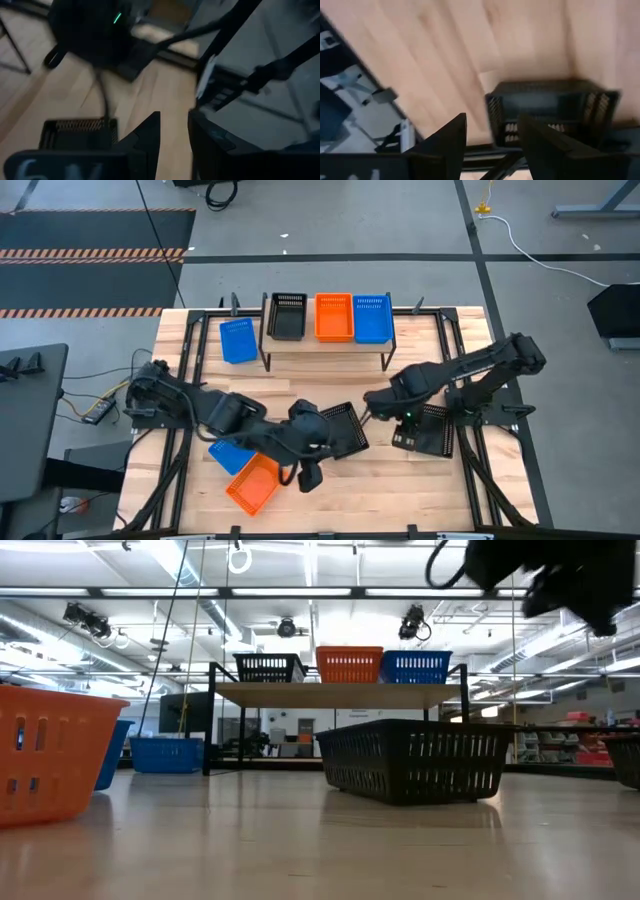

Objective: Stack baskets on shelf by color
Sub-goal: Stack the bottom black bin on top of the black bin on the shelf

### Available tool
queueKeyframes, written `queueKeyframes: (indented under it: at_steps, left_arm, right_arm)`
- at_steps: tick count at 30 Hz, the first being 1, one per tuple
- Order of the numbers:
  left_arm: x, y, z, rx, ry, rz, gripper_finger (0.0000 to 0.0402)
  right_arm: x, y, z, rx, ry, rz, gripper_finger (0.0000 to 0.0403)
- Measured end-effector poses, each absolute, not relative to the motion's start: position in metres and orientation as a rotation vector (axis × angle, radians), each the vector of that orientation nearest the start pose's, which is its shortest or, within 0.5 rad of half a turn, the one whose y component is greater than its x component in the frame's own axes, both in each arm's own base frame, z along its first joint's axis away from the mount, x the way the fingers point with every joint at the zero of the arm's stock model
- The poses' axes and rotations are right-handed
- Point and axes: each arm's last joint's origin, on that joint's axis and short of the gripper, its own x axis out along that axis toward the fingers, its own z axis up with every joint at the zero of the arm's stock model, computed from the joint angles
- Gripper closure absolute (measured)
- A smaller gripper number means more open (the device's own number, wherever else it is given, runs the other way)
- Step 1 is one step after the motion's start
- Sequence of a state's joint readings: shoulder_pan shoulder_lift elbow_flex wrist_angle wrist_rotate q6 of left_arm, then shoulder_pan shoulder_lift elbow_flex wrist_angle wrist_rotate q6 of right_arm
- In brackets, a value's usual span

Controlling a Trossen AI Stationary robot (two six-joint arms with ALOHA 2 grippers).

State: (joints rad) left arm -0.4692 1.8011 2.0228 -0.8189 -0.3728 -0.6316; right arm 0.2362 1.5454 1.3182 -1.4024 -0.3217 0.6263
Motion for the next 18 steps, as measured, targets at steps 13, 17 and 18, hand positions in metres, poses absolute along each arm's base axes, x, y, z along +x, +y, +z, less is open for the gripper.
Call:
queueKeyframes:
  at_steps: [13,17,18]
  left_arm:
    - [0.407,-0.157,0.34,-0.371,0.823,0.087,0.0296]
    - [0.42,-0.151,0.324,-0.383,0.859,0.083,0.0296]
    - [0.423,-0.149,0.318,-0.38,0.873,0.082,0.0296]
  right_arm:
    - [0.187,0.157,0.308,0.759,1.708,-0.193,0.0221]
    - [0.158,0.184,0.318,0.862,1.657,-0.241,0.0221]
    - [0.152,0.19,0.319,0.879,1.638,-0.257,0.0221]
